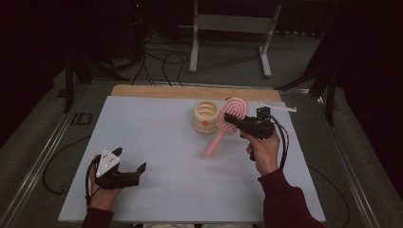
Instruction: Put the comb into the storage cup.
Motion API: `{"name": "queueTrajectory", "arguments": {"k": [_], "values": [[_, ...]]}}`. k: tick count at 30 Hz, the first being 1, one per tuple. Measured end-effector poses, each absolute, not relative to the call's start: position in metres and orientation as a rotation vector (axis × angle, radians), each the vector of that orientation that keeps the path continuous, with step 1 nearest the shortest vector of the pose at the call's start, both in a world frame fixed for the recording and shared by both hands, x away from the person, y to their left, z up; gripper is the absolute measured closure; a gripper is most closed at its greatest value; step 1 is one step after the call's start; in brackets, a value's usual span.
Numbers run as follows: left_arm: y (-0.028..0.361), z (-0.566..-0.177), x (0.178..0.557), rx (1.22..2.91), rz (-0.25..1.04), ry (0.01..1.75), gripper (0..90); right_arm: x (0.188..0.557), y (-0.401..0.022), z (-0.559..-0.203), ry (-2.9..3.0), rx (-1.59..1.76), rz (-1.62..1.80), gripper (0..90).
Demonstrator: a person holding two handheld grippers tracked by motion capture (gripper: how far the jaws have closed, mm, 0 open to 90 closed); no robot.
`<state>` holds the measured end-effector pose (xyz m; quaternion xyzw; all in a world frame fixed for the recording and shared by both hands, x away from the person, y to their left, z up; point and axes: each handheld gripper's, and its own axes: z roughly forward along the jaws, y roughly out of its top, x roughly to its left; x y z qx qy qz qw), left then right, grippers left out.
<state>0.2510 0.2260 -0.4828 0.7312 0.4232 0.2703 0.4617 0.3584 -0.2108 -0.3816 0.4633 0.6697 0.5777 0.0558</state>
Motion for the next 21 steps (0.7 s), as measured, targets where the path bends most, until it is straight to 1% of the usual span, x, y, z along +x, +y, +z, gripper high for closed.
{"name": "queueTrajectory", "arguments": {"k": [8, 9, 21], "values": [[0.239, -0.493, 0.238, 1.797, 0.709, 1.07, 0.0, 0.361, -0.215, -0.379, 2.015, 1.406, 1.746, 64.1], [0.239, -0.494, 0.236, 1.795, 0.737, 1.07, 0.0, 0.361, -0.216, -0.379, 2.012, 1.407, 1.745, 64.1], [0.247, -0.494, 0.235, 1.76, 0.757, 1.09, 0.0, 0.368, -0.219, -0.374, 1.997, 1.403, 1.739, 64.1]]}}
